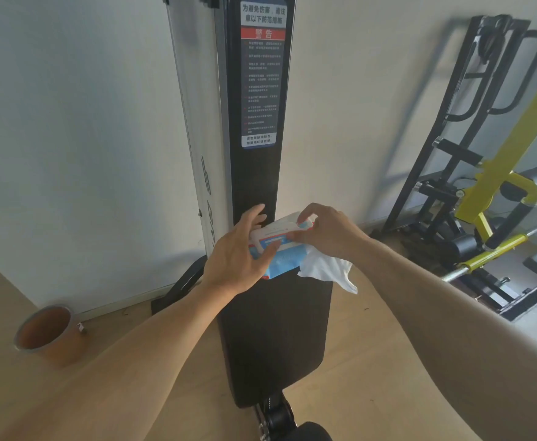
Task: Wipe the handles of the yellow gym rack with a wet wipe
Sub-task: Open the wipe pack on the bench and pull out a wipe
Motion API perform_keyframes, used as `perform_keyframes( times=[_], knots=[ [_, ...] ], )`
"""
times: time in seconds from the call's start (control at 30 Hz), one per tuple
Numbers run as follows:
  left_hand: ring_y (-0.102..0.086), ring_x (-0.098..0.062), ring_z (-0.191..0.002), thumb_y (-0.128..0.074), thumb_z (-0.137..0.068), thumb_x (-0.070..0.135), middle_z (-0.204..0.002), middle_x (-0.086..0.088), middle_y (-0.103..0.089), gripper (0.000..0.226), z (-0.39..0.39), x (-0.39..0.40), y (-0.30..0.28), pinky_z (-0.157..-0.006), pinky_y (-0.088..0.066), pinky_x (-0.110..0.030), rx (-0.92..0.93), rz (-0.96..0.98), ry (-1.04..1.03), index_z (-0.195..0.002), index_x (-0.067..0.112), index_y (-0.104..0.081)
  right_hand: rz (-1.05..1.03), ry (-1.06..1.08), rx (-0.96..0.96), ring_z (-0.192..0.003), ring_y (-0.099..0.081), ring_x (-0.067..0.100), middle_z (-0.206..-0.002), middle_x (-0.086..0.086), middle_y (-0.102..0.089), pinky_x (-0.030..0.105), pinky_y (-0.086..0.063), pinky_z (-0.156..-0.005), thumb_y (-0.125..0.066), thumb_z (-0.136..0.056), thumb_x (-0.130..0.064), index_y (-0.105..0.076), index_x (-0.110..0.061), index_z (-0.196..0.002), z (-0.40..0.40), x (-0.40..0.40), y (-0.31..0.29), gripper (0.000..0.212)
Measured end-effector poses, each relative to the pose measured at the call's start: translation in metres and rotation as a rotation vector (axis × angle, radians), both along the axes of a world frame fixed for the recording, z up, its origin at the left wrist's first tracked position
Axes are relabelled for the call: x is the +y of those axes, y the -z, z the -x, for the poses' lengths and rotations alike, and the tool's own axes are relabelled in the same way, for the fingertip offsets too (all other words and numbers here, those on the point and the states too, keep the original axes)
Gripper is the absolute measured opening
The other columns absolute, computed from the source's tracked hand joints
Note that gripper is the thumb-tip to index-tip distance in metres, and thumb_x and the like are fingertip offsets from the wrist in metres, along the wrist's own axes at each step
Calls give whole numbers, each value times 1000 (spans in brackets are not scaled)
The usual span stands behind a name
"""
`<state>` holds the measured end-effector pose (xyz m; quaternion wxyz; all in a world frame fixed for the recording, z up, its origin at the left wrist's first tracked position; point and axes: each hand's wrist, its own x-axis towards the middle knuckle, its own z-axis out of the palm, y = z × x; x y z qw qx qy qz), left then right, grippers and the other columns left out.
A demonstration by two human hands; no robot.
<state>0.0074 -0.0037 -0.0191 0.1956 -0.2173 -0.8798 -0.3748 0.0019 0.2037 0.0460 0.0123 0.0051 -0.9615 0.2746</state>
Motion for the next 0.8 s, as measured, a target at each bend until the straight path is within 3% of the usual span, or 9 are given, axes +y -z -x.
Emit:
perform_keyframes(
  times=[0.13, 0.3, 0.43, 0.5, 0.63, 0.8],
  knots=[
    [-68, -15, -109, -52, -89, 61, -126, 3, -69, 56, 0, 1, 0, -91, -59, -36, 64, 93, -14, -128, 23, -63, 31, -20, -19, -80, -54, 11, -105, -7, -61, 13, -38, -58, -70, -85, -52, -65, -33, -108, 2, 1, -1, 30],
    [-71, -13, -101, -55, -86, 62, -117, 5, -74, 53, 2, 0, 0, -90, -59, -36, 95, 118, -62, -120, 23, -70, 30, -14, -47, -90, -57, 15, -111, -5, -59, 14, -45, -65, -72, -85, -48, -68, -30, -114, 5, 0, 0, 34],
    [-71, -13, -101, -58, -86, 59, -118, 5, -74, 50, 2, 1, -1, -87, -61, -35, 80, 142, -99, -119, 26, -72, -46, -34, -92, -95, -57, 19, -114, -4, -59, 25, -52, -78, -72, -85, -48, -67, -30, -116, 9, -3, -9, 37],
    [-71, -13, -104, -59, -87, 58, -121, 5, -72, 49, 2, 1, -1, -86, -61, -33, 78, 133, -91, -123, 26, -70, -40, -37, -111, -95, -57, 19, -115, -4, -59, 23, -50, -75, -72, -85, -47, -66, -32, -118, 9, -3, -9, 36],
    [-68, -14, -111, -46, -91, 61, -127, 5, -70, 57, -3, 0, -2, -97, -56, -38, 78, 71, -49, -132, 25, -62, 73, -15, -102, -90, -57, 13, -114, -6, -61, 12, -42, -62, -70, -86, -48, -68, -32, -114, 3, -1, -4, 32],
    [-62, -16, -121, -36, -90, 74, -134, 3, -65, 70, -2, -2, -6, -105, -49, -43, 50, -58, -5, -132, 24, -62, 387, 105, -105, -83, -69, 19, -95, -3, -72, 27, -55, -66, -69, -85, -56, -74, -30, -96, -12, 10, -14, 29]
  ],
)
